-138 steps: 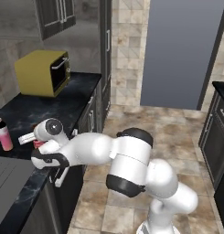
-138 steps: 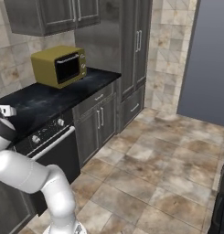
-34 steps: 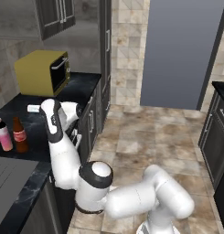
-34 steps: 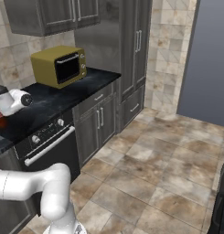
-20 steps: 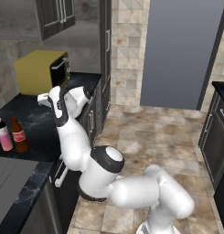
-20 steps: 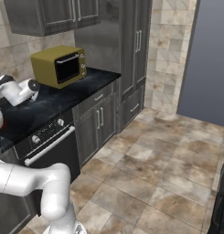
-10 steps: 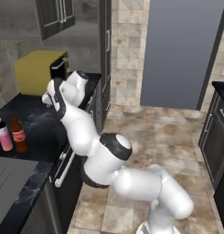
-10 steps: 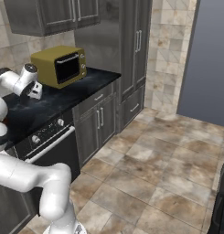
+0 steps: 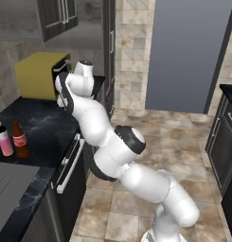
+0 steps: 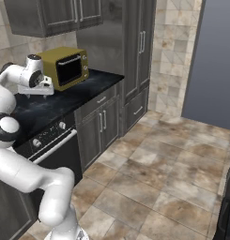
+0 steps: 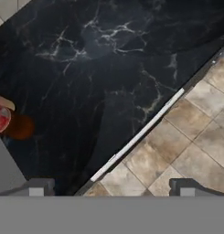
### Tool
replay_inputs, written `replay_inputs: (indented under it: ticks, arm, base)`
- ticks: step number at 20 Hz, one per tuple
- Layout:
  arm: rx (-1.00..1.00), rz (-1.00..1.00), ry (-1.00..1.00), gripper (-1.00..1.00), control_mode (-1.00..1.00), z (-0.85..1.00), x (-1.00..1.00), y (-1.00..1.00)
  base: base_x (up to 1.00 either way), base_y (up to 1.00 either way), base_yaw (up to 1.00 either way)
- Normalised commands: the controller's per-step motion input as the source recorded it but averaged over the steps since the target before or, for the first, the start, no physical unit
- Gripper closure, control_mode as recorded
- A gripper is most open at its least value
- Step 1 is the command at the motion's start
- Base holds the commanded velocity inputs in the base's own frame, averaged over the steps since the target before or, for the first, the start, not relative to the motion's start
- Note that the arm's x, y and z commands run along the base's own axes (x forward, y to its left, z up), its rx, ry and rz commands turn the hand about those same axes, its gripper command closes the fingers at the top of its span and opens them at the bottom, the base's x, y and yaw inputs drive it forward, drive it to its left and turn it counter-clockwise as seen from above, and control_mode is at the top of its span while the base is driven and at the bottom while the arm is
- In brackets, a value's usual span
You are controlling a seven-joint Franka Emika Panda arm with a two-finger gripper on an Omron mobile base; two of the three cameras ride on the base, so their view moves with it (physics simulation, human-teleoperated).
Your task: Place the large bottle from the dining counter next to the other large bottle outside the sink, and place the small bottle from the dining counter next to the other small bottle inside the sink.
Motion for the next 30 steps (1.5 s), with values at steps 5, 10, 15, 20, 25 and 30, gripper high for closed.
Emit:
replay_inputs:
  ticks: [5, 10, 15, 20, 25, 30]
  arm:
    - [-0.21, 0.19, 0.00, -1.00, -1.00, 0.00, -0.04, -0.65]
    - [-0.14, 0.23, 0.00, -1.00, -1.00, 0.00, -0.29, -0.61]
    - [-0.10, 0.27, -0.06, -1.00, -1.00, -0.06, -0.51, -0.51]
    - [-0.10, 0.27, -0.13, -1.00, -1.00, -0.17, -0.68, -0.46]
    - [-0.06, 0.26, -0.17, -1.00, -1.00, -0.28, -0.74, -0.64]
    - [-0.01, 0.26, -0.23, -1.00, -1.00, -0.19, -0.82, -0.58]
  base:
    - [0.00, 0.00, 0.00]
    - [0.00, 0.00, 0.00]
    - [0.00, 0.00, 0.00]
    - [0.00, 0.00, 0.00]
    - [0.00, 0.00, 0.00]
    - [0.00, 0.00, 0.00]
